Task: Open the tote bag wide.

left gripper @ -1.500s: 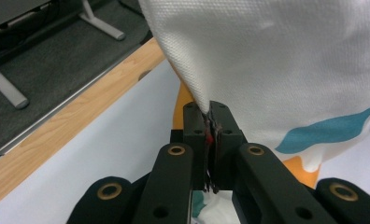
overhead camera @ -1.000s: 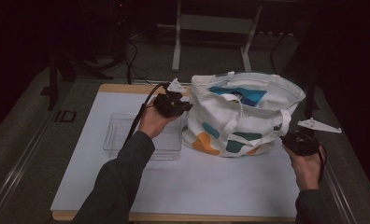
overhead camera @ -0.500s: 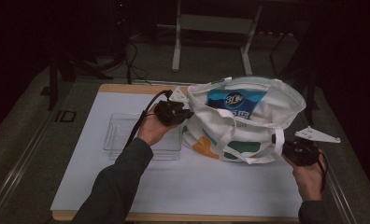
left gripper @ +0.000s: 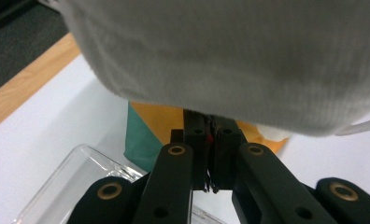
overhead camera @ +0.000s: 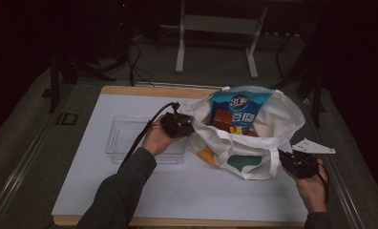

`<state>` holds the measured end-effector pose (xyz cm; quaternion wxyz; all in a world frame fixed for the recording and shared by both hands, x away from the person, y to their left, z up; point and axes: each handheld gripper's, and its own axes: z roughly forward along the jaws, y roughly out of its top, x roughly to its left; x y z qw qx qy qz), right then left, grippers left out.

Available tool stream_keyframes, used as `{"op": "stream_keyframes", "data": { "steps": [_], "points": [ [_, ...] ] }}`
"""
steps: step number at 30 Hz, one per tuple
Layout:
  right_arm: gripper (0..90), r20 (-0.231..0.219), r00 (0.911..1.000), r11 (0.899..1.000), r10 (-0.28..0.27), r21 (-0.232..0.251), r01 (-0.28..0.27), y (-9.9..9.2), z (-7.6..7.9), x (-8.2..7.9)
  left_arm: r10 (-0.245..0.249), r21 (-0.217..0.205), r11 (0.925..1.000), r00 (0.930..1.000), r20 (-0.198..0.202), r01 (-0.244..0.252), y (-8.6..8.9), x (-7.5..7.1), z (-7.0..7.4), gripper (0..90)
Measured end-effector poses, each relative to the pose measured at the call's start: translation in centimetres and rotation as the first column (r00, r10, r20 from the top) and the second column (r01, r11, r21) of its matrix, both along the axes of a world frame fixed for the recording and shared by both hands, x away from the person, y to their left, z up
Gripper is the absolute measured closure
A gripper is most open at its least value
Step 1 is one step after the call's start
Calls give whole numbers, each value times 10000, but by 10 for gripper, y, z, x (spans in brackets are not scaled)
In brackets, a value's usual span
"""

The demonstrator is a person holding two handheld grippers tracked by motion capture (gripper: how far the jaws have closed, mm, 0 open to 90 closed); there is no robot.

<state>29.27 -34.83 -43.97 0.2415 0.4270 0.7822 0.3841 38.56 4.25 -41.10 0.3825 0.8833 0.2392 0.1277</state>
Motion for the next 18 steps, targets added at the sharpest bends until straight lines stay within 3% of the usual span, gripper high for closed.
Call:
{"op": "stream_keyframes", "data": {
  "steps": [10,18],
  "points": [
    [900,-432,9991,9927,30,-1206,-82,13,-20,4,53,275,9996,9991,-419,-41,-3,4,-18,875],
    [900,-928,9957,9846,-68,-1748,-96,20,-41,10,147,667,9977,9972,-736,-98,-9,7,-33,876]
  ]
}}
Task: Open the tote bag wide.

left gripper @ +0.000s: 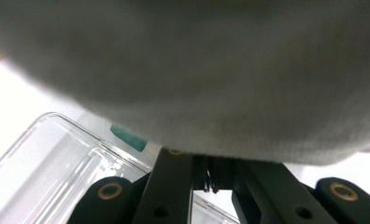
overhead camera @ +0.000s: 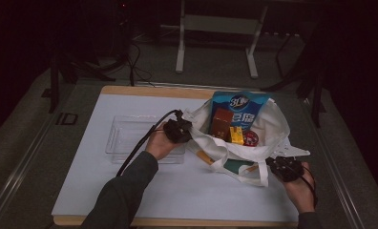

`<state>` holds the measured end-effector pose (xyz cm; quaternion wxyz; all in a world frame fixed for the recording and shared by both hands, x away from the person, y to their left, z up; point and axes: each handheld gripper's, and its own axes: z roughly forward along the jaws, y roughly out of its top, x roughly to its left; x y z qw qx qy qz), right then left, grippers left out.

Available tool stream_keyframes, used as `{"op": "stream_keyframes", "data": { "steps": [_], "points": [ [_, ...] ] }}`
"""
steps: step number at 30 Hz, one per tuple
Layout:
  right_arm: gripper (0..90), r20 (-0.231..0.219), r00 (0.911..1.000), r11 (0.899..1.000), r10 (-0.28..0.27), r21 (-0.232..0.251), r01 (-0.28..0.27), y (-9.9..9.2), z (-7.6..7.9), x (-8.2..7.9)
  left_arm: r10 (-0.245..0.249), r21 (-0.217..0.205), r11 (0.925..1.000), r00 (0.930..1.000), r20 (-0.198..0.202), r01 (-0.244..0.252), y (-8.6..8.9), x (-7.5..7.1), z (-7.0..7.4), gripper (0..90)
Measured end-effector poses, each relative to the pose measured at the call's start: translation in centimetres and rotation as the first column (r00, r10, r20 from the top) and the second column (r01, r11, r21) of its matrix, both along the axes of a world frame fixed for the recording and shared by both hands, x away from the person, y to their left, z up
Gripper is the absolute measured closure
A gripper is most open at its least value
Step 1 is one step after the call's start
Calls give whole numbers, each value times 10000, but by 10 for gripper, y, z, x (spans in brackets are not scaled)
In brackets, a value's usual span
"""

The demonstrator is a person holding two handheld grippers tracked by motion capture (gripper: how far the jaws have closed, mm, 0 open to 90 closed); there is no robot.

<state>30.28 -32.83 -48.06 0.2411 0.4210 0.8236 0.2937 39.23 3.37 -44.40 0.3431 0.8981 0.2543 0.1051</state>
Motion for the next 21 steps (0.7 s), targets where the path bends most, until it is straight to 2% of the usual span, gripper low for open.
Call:
{"op": "stream_keyframes", "data": {
  "steps": [3,7,10,13,15,17,18,21],
  "points": [
    [900,-146,9999,10000,-43,-31,43,2,-7,2,-118,-47,9999,9998,-160,117,-2,1,-4,876],
    [900,-280,9996,10000,-48,-69,47,2,-14,3,-34,-126,9999,9996,-280,30,-1,3,-7,876],
    [900,-399,9991,9999,-152,-9,151,2,-18,4,19,319,9995,9995,-308,-9,-1,6,-11,876],
    [900,-413,9990,9998,-184,-46,182,3,-20,4,65,418,9991,9993,-364,-50,-1,8,-13,876],
    [900,-406,9988,9997,-263,-2,263,4,-21,4,150,97,9998,9988,-461,-146,1,8,-14,871],
    [900,-406,9988,9996,-265,-2,265,4,-21,4,117,21,9999,9986,-516,-116,2,8,-14,842],
    [900,-368,9990,9996,-272,22,273,3,-19,3,9,-169,9999,9979,-651,-20,5,6,-13,802],
    [898,-318,9991,9996,-287,76,290,2,-17,3,-155,-619,9980,9964,-831,104,13,1,-10,774]
  ]
}}
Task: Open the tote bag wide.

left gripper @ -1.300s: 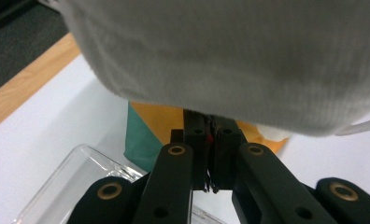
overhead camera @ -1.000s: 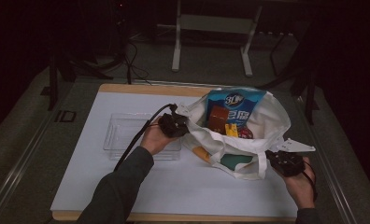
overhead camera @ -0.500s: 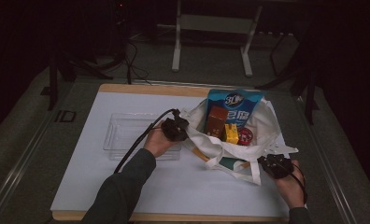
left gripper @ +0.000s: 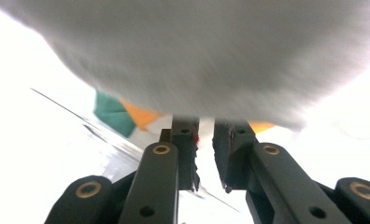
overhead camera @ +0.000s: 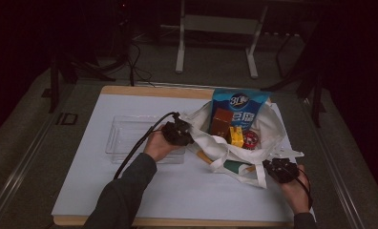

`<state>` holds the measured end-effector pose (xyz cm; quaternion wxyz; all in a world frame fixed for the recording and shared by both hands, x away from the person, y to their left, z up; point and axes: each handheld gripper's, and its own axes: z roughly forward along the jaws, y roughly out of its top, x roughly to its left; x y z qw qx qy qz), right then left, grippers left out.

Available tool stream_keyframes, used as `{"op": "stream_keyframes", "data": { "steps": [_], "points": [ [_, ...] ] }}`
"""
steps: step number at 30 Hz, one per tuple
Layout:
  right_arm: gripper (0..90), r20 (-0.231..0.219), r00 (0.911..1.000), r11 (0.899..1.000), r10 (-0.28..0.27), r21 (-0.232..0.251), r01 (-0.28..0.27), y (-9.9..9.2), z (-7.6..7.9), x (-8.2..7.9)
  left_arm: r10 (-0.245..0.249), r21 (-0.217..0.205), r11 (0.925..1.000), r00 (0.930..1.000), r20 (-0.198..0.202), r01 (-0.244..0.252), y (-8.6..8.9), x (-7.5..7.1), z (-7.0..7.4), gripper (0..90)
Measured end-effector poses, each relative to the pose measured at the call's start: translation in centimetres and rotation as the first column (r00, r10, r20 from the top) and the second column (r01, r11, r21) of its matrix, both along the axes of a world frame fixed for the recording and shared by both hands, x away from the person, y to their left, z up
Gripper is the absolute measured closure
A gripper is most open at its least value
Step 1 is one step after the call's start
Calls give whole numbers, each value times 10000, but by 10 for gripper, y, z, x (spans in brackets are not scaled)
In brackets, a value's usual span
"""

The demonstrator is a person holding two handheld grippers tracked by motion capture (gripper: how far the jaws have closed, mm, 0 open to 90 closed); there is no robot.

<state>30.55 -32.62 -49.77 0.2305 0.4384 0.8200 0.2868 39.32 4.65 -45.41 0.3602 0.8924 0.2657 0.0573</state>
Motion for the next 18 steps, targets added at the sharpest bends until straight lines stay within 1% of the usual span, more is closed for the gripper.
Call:
{"op": "stream_keyframes", "data": {
  "steps": [2,3,7,8,9,12,13,15,16,17,18],
  "points": [
    [898,-1,10000,10000,-3,3,3,0,0,0,-55,-66,10000,10000,37,55,2,-3,2,765],
    [899,16,10000,10000,-16,0,16,0,0,-1,-182,-154,9997,9998,85,183,5,-8,6,753],
    [898,55,10000,10000,-61,-27,61,1,1,-1,-489,-231,9985,9980,398,499,10,-22,16,744],
    [898,109,9999,10000,-63,-9,63,0,1,-2,-489,-231,9985,9980,398,499,10,-22,16,746],
    [898,128,9999,10000,-68,-8,68,0,2,-2,-659,-390,9969,9960,603,684,13,-29,23,773],
    [898,126,9999,10000,-80,-6,80,0,1,-2,-841,-769,9928,9918,964,916,17,-38,37,827],
    [898,139,9999,10000,-80,4,80,0,1,-2,-850,-891,9914,9897,1153,955,18,-41,42,839],
    [898,137,9999,10000,-79,0,79,0,1,-2,-850,-891,9914,9897,1153,955,18,-41,42,855],
    [898,137,9999,10000,-79,0,79,0,1,-2,-761,-876,9919,9829,1675,917,17,-48,55,855],
    [898,154,9998,9999,-98,24,97,0,0,-2,-730,-941,9913,9800,1849,916,15,-50,59,894],
    [897,165,9998,9999,-115,49,114,0,0,-3,-694,-1012,9907,9766,2036,914,13,-51,64,896]
  ]
}}
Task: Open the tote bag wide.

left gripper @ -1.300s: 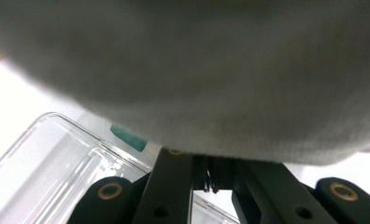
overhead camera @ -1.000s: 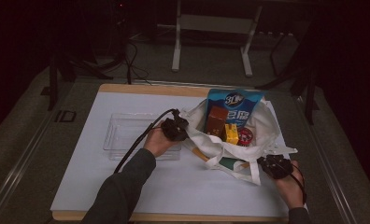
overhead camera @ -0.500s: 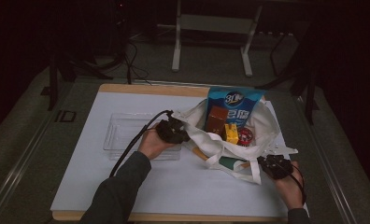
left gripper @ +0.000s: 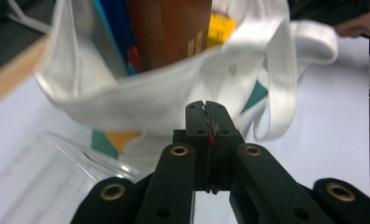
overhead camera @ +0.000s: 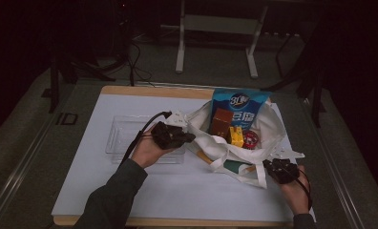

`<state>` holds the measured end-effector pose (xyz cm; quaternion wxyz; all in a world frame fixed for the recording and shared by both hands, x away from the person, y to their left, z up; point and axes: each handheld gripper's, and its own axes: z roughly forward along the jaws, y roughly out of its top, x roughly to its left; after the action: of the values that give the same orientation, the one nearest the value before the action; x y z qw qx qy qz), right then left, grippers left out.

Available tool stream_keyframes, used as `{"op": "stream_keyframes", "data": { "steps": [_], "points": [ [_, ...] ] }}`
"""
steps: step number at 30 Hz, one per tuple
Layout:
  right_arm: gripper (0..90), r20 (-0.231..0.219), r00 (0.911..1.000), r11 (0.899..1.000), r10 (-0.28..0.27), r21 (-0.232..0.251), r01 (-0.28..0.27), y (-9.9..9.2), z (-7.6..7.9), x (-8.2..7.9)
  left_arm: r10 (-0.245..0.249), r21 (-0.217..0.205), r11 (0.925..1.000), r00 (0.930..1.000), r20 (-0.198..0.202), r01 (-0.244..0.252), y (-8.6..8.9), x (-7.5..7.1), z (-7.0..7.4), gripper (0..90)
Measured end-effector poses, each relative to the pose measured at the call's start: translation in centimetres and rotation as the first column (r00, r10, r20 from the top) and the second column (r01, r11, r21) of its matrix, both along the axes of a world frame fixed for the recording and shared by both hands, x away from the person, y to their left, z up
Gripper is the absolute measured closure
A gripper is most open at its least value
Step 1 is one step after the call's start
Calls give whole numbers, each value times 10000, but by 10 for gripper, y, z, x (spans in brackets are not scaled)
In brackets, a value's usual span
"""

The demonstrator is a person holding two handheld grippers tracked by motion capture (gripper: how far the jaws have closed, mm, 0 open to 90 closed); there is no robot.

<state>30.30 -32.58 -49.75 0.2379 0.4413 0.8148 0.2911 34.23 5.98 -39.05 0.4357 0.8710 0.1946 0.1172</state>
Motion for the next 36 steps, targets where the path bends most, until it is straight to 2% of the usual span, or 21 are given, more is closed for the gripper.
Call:
{"op": "stream_keyframes", "data": {
  "steps": [2,3,4,5,7,8,11,13,14,15,18,21,23,24,26,28,30,33,34,36],
  "points": [
    [897,12,10000,10000,-19,25,19,0,0,0,92,-161,9998,9995,310,-87,-5,-1,7,894],
    [897,12,10000,10000,-19,25,19,0,0,0,92,-161,9998,9995,310,-87,-5,-1,7,890],
    [898,13,10000,10000,-47,72,47,0,0,-1,287,-315,9991,9983,508,-272,-10,-1,10,879],
    [897,30,10000,10000,-43,74,43,0,-1,-1,445,-447,9981,9973,579,-419,-16,0,10,873],
    [897,56,10000,10000,-8,57,7,-1,-1,-1,773,-373,9965,9944,724,-747,-24,4,5,863],
    [897,56,10000,10000,-8,57,7,-1,-1,-1,773,-373,9965,9944,724,-747,-24,4,5,871],
    [897,63,10000,10000,32,43,-32,-2,-1,-2,783,17,9969,9963,356,-785,-40,13,-11,876],
    [897,69,10000,10000,45,38,-45,-3,0,-2,924,274,9953,9951,351,-933,-47,14,-18,872],
    [897,69,10000,10000,45,38,-45,-3,0,-2,924,274,9953,9951,351,-933,-47,14,-18,871],
    [897,78,10000,10000,32,88,-33,-3,-1,-2,967,441,9942,9950,232,-976,-54,16,-24,872],
    [897,48,10000,10000,26,-9,-26,-3,-2,-2,1064,856,9905,9941,220,-1079,-63,17,-34,873],
    [897,23,10000,10000,18,-31,-18,-3,-3,-3,1214,898,9887,9926,-90,-1201,-66,17,-46,878],
    [897,39,10000,10000,57,-38,-57,-4,-3,-3,1234,1191,9856,9922,-188,-1204,-67,17,-55,885],
    [897,44,10000,10000,58,-23,-58,-4,-3,-2,1234,1191,9856,9922,-188,-1204,-67,17,-55,889],
    [897,37,10000,10000,42,-4,-42,-4,-3,-2,1316,1116,9858,9902,-474,-1257,-66,15,-67,891],
    [898,-5,10000,10000,18,10,-18,-4,-3,-2,1326,1095,9860,9896,-562,-1259,-67,14,-70,891],
    [895,-13,10000,10000,9,-2,-9,-3,-3,-2,1176,1490,9830,9909,-656,-1068,-71,12,-79,893],
    [890,-14,10000,10000,-52,17,52,-3,-2,-2,1161,1582,9819,9909,-683,-1041,-72,11,-81,895],
    [882,-14,10000,10000,-52,17,52,-3,-2,-2,1132,1708,9804,9905,-784,-985,-74,11,-86,895],
    [784,238,9997,9998,-93,186,88,-2,7,-7,1169,1701,9803,9890,-905,-1003,-75,11,-90,895]
  ]
}}
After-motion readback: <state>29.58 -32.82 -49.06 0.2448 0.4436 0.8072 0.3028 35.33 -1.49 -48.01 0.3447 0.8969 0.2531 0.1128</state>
